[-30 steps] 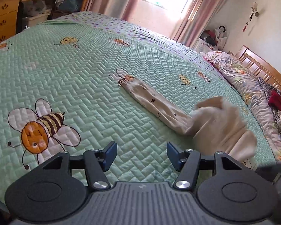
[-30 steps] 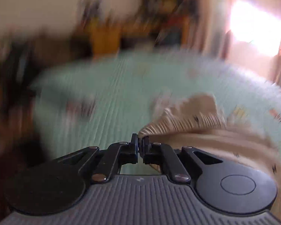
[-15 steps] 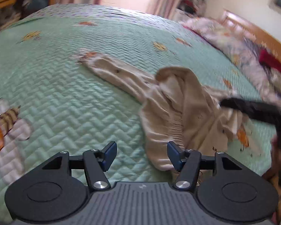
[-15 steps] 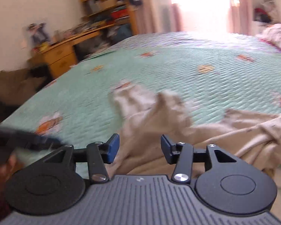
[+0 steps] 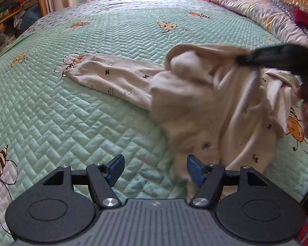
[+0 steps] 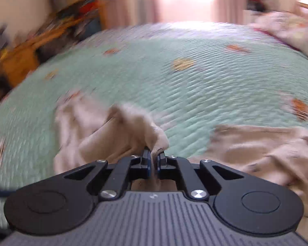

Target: Fold clothes

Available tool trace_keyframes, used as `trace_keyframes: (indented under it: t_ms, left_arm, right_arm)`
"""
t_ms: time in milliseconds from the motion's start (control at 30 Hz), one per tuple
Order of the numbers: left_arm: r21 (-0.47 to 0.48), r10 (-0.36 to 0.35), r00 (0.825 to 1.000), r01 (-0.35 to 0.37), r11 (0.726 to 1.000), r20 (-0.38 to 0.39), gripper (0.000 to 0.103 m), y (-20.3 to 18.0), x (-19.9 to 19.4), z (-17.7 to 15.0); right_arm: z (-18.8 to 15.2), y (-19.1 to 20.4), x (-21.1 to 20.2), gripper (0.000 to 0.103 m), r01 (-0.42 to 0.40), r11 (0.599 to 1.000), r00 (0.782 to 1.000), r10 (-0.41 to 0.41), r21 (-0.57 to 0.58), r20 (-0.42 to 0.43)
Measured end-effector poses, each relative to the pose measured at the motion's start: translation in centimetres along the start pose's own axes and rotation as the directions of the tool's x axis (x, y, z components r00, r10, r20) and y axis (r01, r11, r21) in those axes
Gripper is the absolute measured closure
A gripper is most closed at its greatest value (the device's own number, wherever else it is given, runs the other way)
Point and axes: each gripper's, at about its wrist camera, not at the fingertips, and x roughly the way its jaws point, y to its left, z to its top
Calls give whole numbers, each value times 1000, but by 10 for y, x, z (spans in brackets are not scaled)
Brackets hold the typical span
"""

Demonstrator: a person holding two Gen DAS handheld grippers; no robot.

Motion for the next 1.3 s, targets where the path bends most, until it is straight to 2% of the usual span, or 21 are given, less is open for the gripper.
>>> trace_keyframes:
  t_ms: [67,133,233,300,400,467,533,600,667,733,833,1133,1233,1300]
  left_arm:
    - [6,13,1000,-13,1000,-11,33,-5,4,3]
    - [16,26,1000,-26,1000,-7,33,-12,5,5]
    - [17,45,999,-45,999,14,33,-17,1,7]
    - [-11,56,998,-55,998,34,33,-13,-5,8]
    - [-85,50,997,-44,995,67,33,3,-18,10]
    - [-88,40,994,-31,996,103,33,5,-26,13]
    - [-44,38,989,-32,999,144,33,-3,-33,18]
    - [47,36,982,-45,998,186,33,-26,-35,25]
    - [153,36,972,-73,986,233,33,-54,-35,31]
    - [254,44,958,-119,960,285,33,-81,-31,32]
    - [381,51,933,-194,904,356,32,-118,-23,29]
    - [488,66,924,-259,834,377,32,-156,-7,6]
    - [482,93,927,-273,833,363,33,-156,2,9]
    - [466,84,930,-256,847,358,36,-150,1,12]
  right_arm:
    - [2,-36,-16,97,53,981,997,-63,186,44]
    - [-5,-58,-20,96,104,963,994,-108,250,2]
    - [-24,-71,-19,94,139,956,990,-133,259,-42]
    - [-35,-75,-21,88,113,951,994,-109,288,-30]
    - [-40,-75,-28,87,87,944,995,-95,319,9]
    - [-41,-73,-33,87,71,944,995,-88,321,38]
    - [-40,-67,-36,87,61,950,994,-85,306,66]
    - [-41,-64,-37,86,57,955,993,-86,292,84]
    - [-44,-61,-40,86,41,956,993,-71,291,94]
    - [-46,-61,-43,86,34,955,993,-66,294,99]
    - [-49,-65,-44,85,23,952,994,-56,306,98]
    - [-52,-66,-50,85,-8,952,990,-35,307,133]
    - [-55,-66,-48,85,-11,952,991,-31,307,131]
    - [-57,-66,-47,85,-10,951,991,-32,310,130]
